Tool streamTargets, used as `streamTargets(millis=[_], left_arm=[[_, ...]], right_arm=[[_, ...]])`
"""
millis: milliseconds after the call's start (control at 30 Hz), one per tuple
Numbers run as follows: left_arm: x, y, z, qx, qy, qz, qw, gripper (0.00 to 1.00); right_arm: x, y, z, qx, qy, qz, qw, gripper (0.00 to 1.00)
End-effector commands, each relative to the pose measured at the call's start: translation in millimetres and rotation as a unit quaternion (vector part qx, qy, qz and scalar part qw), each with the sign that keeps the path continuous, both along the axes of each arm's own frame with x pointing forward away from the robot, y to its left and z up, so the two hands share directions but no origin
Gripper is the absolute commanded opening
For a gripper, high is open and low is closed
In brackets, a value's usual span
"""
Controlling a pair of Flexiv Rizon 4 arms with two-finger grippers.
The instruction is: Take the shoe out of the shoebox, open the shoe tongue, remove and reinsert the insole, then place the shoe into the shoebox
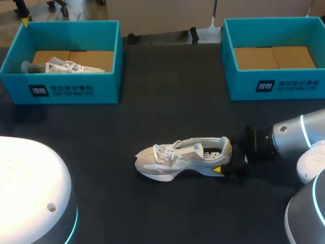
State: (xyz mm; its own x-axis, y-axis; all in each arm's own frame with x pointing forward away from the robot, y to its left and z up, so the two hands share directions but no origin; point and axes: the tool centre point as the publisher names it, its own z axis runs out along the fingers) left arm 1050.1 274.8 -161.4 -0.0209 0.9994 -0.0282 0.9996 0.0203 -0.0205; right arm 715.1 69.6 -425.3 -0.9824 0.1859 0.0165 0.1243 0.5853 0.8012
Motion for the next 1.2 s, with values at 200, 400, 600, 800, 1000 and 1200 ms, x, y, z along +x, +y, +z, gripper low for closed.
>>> streamTargets(millis=[200,400,600,800,1000,1200], left_arm=[[0.7,1,0,0.001,0.001,-0.001,1.000,1.00],[0.7,1,0,0.001,0.001,-0.001,1.000,1.00],[-4.8,-43,10,0.046,0.061,0.192,0.978,1.00],[-14.9,-63,15,0.051,0.038,0.429,0.901,1.00],[-32.0,-80,14,0.014,-0.027,0.661,0.750,1.00],[-47.4,-118,13,0.034,-0.021,0.729,0.684,1.00]], right_arm=[[0.9,1,-1,-0.003,0.000,-0.001,1.000,0.00],[0.9,1,-1,-0.003,0.000,-0.001,1.000,0.00],[0.9,1,-1,-0.003,0.000,-0.001,1.000,0.00],[0.9,1,-1,-0.003,0.000,-0.001,1.000,0.00],[0.9,1,-1,-0.003,0.000,-0.001,1.000,0.00],[0.9,1,-1,-0.003,0.000,-0.001,1.000,0.00]])
